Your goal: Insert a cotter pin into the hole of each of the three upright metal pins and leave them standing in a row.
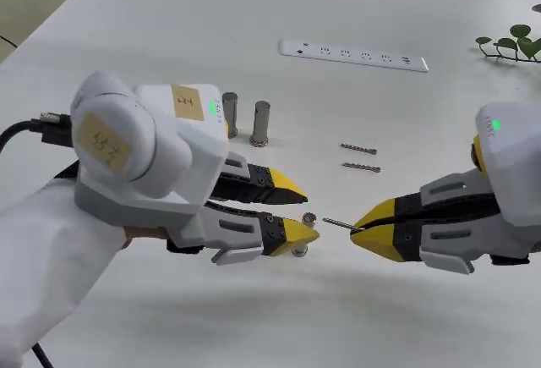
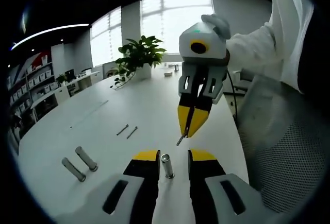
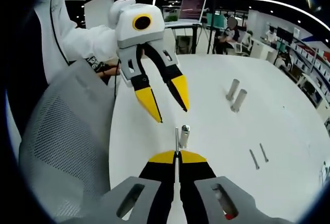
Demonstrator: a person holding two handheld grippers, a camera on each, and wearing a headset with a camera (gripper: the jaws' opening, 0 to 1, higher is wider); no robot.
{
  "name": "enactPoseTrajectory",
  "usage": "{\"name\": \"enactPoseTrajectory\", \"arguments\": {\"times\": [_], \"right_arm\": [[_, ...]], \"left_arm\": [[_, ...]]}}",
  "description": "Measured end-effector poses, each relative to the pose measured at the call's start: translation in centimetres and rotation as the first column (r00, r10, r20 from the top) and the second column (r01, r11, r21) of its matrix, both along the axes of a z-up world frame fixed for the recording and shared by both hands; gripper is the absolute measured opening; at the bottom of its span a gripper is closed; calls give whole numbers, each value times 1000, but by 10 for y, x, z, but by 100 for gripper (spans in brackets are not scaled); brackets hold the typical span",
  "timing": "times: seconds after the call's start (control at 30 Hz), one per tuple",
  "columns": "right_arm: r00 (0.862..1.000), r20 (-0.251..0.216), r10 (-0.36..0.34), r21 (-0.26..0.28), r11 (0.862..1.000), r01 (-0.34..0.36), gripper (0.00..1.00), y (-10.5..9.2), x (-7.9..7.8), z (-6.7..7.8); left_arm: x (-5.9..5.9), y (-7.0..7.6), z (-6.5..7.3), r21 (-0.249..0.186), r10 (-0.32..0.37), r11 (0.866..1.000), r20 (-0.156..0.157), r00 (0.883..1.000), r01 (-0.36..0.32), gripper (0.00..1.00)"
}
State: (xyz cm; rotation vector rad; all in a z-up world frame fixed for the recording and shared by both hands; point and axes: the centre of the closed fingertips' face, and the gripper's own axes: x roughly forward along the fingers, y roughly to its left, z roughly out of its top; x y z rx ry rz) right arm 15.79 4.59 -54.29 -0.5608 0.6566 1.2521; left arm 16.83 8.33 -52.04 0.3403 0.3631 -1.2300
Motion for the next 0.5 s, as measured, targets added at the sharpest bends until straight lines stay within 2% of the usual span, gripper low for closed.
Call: {"name": "enactPoseTrajectory", "arguments": {"times": [0.17,0.5], "right_arm": [[1000,-11,-23,-25,999,23,0,-4,5,-11],[1000,-19,-19,-38,999,19,0,0,8,-18]], "left_arm": [[9,-1,-16,54,-19,998,-20,1000,20,21],[15,-13,-24,53,-59,997,-47,997,61,17]]}}
